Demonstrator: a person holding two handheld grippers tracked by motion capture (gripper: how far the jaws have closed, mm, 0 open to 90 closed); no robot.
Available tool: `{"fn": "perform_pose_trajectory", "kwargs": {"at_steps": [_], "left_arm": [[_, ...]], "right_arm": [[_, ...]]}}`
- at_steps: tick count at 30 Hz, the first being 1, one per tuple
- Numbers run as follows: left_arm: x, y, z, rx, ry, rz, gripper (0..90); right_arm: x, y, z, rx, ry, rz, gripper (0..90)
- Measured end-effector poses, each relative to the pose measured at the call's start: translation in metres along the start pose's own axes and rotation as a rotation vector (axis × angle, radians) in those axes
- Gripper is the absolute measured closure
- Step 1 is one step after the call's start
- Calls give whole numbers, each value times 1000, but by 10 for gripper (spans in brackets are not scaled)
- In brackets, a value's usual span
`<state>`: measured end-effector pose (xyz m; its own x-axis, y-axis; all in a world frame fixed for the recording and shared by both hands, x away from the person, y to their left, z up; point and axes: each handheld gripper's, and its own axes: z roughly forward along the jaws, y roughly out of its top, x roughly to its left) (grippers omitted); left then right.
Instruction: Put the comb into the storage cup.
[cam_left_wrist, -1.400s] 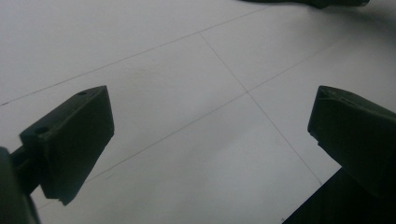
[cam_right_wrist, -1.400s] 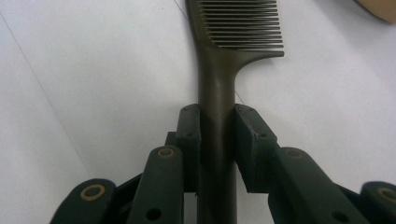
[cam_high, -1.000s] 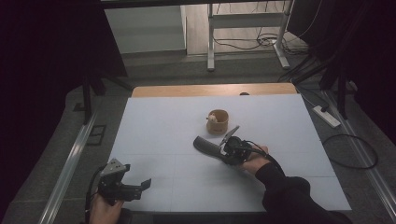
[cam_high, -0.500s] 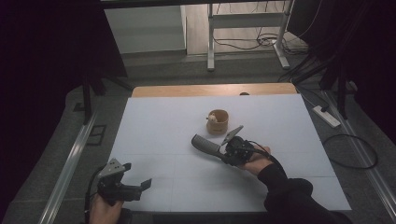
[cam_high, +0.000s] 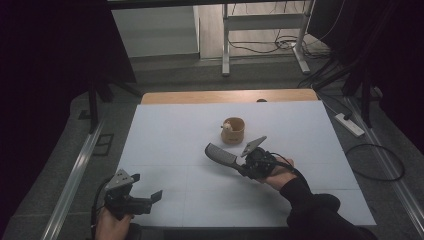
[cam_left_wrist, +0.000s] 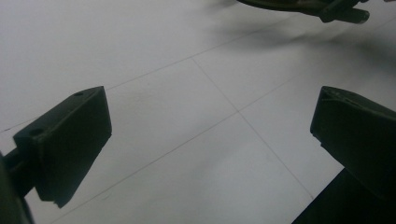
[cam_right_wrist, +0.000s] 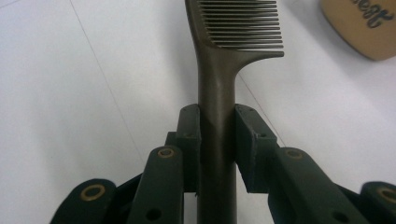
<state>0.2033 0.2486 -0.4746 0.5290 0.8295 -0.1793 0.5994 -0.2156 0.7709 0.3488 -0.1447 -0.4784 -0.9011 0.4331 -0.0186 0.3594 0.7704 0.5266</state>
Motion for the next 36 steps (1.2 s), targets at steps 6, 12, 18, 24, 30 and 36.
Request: {"fn": "perform_pose_trajectory", "kwargs": {"at_steps": [6, 12, 18, 24, 30, 36], "left_arm": [[-2, 3, 1, -7, -7, -18, 0], [-5, 8, 3, -8, -23, -29, 0], [-9, 13, 7, -6, -37, -23, 0], [-11, 17, 10, -6, -44, -11, 0], [-11, 21, 12, -14, -59, -13, 0], [-10, 28, 15, -25, -79, -23, 0]], "right_arm": [[1, -5, -10, -46, 1, -3, 726], [4, -10, -18, -81, -5, -6, 726], [9, -14, -27, -125, -20, -12, 726], [14, -19, -34, -160, -25, -8, 726], [18, -25, -42, -185, -33, -7, 726], [19, -29, -49, -208, -42, -8, 726]]}}
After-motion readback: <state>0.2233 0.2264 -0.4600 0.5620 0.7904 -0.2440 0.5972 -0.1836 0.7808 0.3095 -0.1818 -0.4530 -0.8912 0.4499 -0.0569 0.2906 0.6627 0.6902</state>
